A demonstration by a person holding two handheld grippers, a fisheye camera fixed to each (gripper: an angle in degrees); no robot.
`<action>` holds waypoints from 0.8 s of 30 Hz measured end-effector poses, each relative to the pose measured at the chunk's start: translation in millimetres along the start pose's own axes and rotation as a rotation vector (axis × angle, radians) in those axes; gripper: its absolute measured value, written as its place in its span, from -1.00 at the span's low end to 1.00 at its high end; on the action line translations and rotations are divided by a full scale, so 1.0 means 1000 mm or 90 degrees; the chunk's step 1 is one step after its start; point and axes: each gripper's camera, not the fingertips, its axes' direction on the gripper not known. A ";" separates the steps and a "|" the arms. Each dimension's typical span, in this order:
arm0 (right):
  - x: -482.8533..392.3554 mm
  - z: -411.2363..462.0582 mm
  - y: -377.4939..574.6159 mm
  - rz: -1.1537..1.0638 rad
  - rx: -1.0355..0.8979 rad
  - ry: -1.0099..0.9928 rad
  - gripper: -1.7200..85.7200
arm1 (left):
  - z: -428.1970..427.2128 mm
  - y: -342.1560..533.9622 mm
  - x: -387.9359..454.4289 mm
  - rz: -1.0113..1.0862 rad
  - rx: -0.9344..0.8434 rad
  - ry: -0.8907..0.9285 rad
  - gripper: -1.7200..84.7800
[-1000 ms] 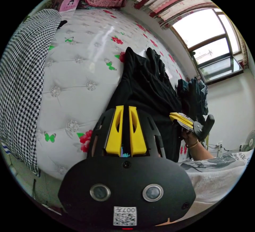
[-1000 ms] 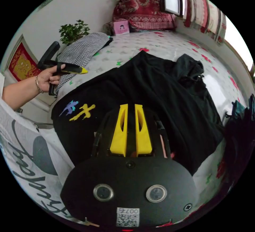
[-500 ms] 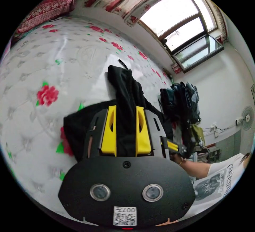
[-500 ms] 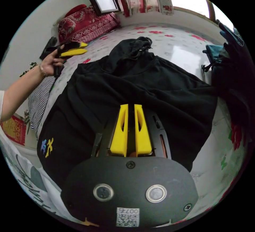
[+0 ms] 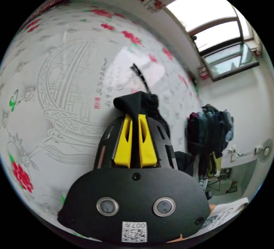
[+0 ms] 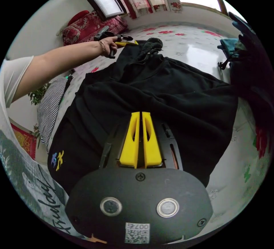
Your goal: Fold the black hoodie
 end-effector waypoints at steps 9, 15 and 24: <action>0.023 -0.010 -0.012 0.000 -0.005 0.003 -0.90 | -0.146 0.191 0.170 0.590 0.007 0.226 -0.93; 0.078 -0.095 0.000 0.154 0.072 -0.199 -0.79 | -0.114 0.380 0.182 0.612 -0.256 0.046 -0.86; 0.074 -0.144 0.043 0.123 -0.010 -0.179 -0.77 | -0.124 0.415 0.143 0.349 -0.163 0.056 -0.80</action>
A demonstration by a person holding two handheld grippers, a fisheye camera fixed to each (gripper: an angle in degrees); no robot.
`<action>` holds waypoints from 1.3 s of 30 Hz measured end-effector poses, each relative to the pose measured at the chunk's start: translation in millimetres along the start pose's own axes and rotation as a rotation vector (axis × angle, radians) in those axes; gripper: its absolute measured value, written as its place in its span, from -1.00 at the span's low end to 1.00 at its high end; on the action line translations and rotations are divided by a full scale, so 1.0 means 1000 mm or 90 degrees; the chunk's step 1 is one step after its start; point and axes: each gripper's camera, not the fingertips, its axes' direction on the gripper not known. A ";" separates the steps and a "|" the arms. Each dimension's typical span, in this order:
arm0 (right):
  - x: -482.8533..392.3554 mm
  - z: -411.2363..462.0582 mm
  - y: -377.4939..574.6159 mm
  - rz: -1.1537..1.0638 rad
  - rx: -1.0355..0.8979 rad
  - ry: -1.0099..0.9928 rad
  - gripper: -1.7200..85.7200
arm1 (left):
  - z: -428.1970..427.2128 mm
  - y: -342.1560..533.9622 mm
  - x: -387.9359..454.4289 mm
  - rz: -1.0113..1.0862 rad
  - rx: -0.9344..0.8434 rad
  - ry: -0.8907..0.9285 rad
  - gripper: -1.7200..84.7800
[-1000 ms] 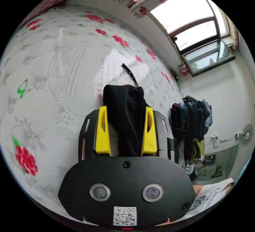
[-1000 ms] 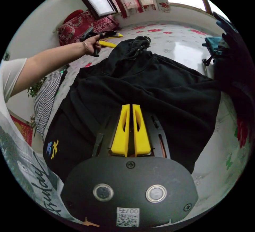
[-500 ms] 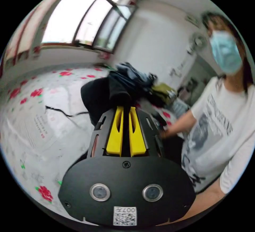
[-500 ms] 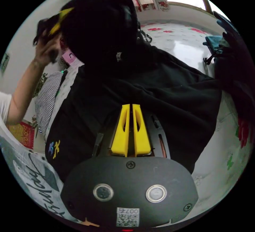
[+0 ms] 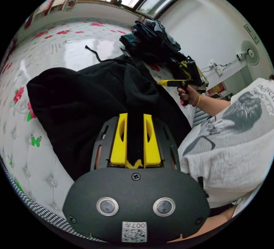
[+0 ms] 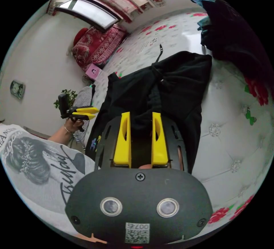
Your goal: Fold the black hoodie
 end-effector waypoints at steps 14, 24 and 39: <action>-0.050 0.041 -0.013 -0.046 -0.097 0.041 -0.90 | -0.001 -0.061 0.040 0.029 -0.054 -0.176 -0.96; -0.023 -0.031 0.074 0.004 -0.138 0.078 -0.75 | -0.037 0.119 0.036 -0.389 0.022 -0.191 -0.76; -0.003 -0.069 0.185 0.106 -0.248 0.196 -0.76 | -0.001 0.193 0.085 -0.549 -0.159 -0.217 -0.78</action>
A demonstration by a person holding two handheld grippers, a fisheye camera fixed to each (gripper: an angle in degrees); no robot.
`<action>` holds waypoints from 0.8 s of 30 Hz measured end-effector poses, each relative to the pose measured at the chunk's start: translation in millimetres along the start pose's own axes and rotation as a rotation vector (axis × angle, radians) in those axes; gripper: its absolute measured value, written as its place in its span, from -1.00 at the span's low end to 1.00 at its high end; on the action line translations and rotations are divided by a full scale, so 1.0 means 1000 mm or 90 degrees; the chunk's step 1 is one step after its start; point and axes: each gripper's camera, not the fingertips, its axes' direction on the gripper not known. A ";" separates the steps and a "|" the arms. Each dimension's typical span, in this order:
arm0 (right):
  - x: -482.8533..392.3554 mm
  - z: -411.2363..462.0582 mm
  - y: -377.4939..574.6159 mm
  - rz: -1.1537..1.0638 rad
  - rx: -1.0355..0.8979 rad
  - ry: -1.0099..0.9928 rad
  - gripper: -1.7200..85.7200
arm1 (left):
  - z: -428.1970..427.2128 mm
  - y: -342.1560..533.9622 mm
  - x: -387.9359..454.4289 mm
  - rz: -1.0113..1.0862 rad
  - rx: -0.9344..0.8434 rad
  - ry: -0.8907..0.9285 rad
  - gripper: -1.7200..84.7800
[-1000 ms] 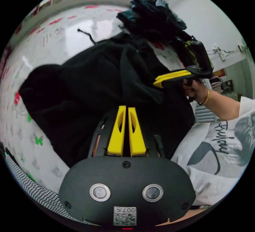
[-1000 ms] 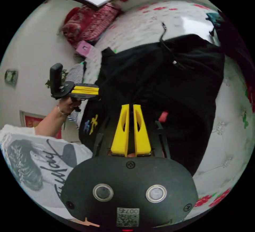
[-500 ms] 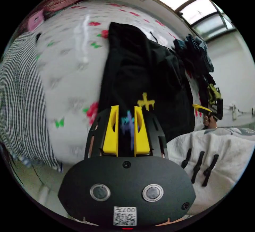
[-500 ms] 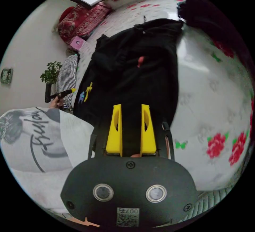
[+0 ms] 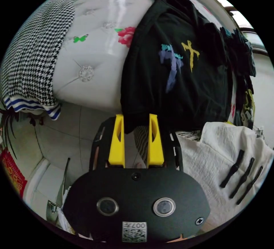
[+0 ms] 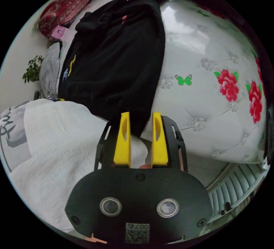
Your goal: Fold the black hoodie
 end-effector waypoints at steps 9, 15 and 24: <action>0.028 -0.082 -0.036 -0.054 0.051 -0.233 -0.91 | -0.091 -0.035 -0.029 0.099 0.158 0.358 -0.91; 0.057 -0.205 -0.116 -0.056 0.268 -0.412 -0.92 | -0.184 -0.160 -0.021 0.146 0.286 0.526 -0.89; 0.074 -0.246 -0.275 0.083 0.380 -0.259 -0.83 | -0.188 -0.316 0.029 -0.035 0.360 0.388 -0.77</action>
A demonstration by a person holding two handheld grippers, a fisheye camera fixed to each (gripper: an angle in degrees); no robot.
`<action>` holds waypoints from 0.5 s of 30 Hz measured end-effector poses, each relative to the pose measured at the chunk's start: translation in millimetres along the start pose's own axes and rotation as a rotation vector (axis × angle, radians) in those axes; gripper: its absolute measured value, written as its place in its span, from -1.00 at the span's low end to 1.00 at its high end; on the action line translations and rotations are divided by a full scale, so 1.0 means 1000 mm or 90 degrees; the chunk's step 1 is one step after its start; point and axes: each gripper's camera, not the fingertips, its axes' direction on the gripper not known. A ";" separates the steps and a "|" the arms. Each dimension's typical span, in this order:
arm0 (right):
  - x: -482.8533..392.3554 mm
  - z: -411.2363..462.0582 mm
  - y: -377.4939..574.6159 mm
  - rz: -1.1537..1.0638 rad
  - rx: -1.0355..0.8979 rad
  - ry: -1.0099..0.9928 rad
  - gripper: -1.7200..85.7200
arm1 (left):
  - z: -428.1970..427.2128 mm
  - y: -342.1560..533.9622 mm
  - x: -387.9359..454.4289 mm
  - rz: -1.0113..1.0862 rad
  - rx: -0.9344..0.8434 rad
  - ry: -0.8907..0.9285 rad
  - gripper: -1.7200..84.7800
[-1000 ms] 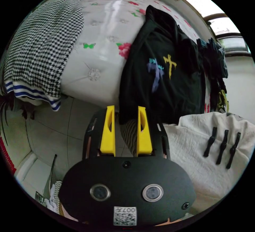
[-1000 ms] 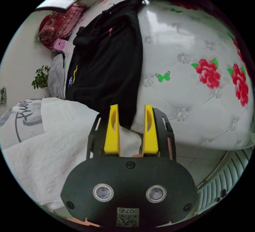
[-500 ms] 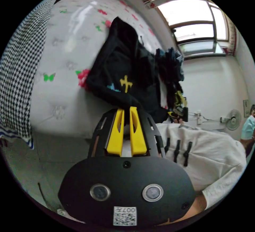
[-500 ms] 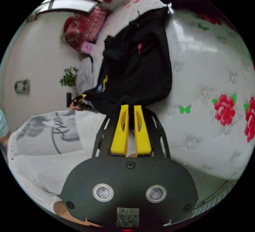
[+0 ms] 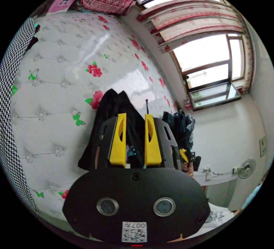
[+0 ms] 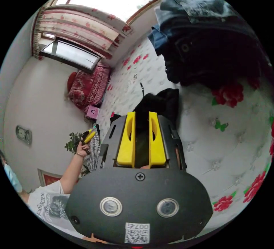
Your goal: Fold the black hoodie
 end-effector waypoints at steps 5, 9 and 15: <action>0.072 0.013 0.060 0.078 -0.045 0.027 -0.77 | 0.035 0.058 -0.033 0.056 -0.091 -0.101 -0.76; 0.119 -0.012 0.113 0.195 -0.004 0.013 -0.75 | 0.029 0.098 -0.066 0.014 -0.071 -0.122 -0.77; 0.135 0.021 0.103 0.201 -0.063 -0.051 -0.78 | 0.066 0.081 -0.067 0.006 -0.123 -0.203 -0.96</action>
